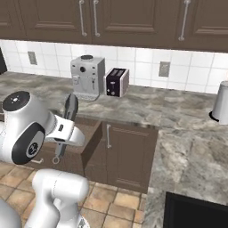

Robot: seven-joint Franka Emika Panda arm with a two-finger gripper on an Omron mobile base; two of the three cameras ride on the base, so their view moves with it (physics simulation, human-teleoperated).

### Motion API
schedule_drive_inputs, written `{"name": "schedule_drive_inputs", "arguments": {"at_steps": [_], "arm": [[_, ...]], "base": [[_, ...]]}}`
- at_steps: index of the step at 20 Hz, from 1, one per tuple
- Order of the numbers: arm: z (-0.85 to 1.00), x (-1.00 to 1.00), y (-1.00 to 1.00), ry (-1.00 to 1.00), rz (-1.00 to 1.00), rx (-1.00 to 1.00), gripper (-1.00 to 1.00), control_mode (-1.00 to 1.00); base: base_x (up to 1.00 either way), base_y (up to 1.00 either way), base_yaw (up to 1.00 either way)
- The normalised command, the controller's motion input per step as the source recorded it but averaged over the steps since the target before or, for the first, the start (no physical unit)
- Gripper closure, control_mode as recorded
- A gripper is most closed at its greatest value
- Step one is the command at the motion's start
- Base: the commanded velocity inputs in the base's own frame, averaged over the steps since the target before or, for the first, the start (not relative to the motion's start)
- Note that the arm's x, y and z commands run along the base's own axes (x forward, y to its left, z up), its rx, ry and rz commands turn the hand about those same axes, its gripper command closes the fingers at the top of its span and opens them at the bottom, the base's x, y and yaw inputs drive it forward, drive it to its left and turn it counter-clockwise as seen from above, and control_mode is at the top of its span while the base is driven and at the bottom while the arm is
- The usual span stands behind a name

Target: Take the tongs from the drawer on the left and place them on the dining counter next to the tray containing the hot dog.

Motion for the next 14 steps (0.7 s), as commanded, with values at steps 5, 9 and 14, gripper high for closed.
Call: {"name": "schedule_drive_inputs", "arguments": {"at_steps": [5, 9, 14], "arm": [[0.00, 0.00, 0.00, 0.00, 0.00, 0.00, 1.00, 1.00], [0.00, 0.00, 0.00, 0.00, 0.00, 0.00, 1.00, 1.00], [0.00, 0.00, 0.00, 0.00, 0.00, 0.00, 1.00, 1.00]], "base": [[-0.18, 0.48, 0.20], [-0.06, 0.52, 0.20], [0.00, 0.55, 0.24]]}}
